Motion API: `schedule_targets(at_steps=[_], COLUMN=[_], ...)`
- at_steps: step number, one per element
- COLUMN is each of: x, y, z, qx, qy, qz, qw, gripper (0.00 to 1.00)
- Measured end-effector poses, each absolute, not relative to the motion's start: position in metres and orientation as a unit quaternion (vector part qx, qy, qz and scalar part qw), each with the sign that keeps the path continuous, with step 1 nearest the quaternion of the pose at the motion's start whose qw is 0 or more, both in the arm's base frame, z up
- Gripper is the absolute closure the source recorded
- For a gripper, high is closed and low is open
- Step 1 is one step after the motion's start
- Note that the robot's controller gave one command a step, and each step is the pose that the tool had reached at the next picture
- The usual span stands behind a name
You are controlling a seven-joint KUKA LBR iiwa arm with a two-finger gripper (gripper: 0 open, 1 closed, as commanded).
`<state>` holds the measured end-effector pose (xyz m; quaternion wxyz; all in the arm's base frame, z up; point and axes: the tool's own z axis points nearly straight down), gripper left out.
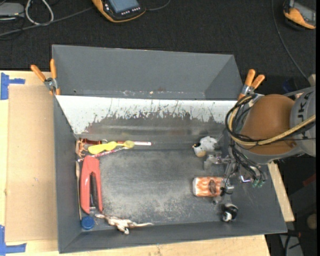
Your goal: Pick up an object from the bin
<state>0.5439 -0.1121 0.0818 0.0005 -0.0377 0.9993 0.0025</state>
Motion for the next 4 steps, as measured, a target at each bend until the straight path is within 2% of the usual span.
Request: schedule_targets(at_steps=[1,2,3,4], x=[0.516,0.516,0.517,0.525], y=[-0.136,-0.136,-0.131,-0.129], z=[0.08,0.08,0.147,0.237], qx=[-0.096,-0.095,-0.102,-0.096], qy=[0.995,0.995,0.995,0.995], qz=[0.003,0.003,0.004,0.005], qw=[-0.004,-0.004,-0.006,-0.008], gripper=[1.0,1.0,1.0,1.0])
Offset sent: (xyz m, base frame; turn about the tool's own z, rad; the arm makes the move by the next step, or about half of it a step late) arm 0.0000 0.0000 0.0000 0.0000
